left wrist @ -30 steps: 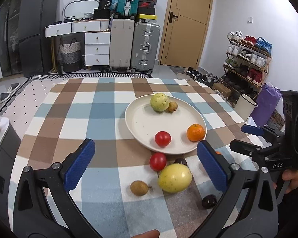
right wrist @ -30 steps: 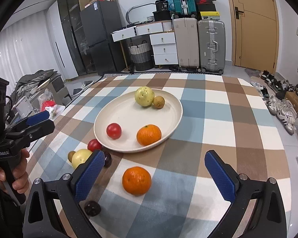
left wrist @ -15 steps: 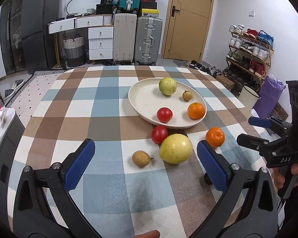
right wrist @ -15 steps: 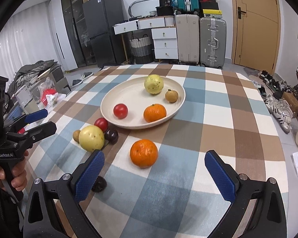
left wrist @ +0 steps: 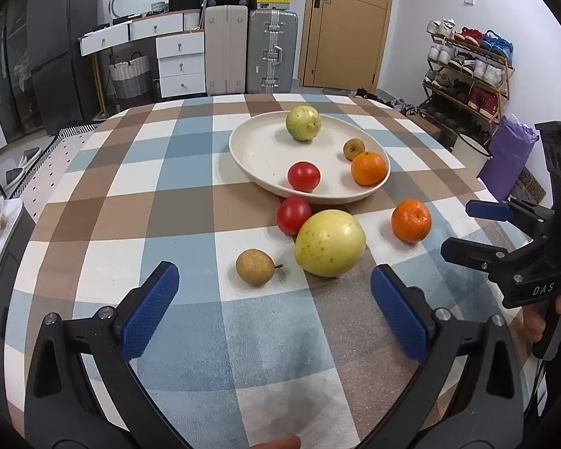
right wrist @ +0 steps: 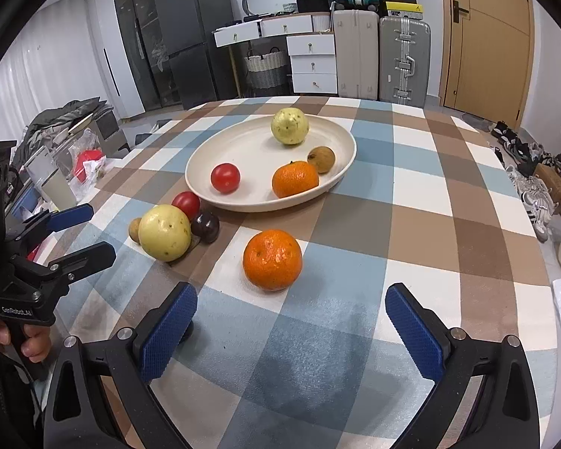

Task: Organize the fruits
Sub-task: 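Withdraw both open tools from the plate back toward the loose fruits, then move the left tool to the brown pear while the right gripper closes on a mandarin orange, then close the left gripper on the brown pear while the right tool lifts the orange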

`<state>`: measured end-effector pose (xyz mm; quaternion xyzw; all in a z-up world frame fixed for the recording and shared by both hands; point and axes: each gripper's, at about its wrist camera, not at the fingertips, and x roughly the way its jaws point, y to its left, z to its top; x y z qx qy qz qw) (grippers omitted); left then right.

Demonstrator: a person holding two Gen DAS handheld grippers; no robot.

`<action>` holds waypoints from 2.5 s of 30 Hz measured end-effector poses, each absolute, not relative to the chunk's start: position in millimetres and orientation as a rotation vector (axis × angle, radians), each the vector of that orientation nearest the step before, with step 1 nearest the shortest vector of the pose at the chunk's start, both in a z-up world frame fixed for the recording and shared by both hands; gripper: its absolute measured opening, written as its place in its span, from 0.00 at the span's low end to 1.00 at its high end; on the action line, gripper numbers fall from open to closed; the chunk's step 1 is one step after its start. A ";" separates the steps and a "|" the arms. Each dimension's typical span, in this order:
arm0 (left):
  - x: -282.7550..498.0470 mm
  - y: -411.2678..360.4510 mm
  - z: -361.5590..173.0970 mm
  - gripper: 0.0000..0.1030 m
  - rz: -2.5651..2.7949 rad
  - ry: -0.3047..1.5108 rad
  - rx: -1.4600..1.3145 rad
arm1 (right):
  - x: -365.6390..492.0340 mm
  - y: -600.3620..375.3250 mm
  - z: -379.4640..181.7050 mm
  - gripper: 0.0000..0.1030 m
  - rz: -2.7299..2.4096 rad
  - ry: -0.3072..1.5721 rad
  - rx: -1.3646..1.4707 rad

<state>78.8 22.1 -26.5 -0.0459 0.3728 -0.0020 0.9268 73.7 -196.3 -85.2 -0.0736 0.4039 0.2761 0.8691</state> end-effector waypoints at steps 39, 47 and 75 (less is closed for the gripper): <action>132.6 50.9 -67.1 0.92 0.077 0.944 -0.019 | 98.7 -159.8 -112.9 0.78 0.579 0.914 -0.274; 129.7 51.9 -65.7 0.65 0.032 0.922 -0.046 | 100.9 -157.5 -112.5 0.69 0.575 0.905 -0.280; 104.2 60.9 -26.7 0.24 -0.006 0.767 -0.120 | 92.9 -160.5 -98.7 0.40 0.628 0.848 -0.260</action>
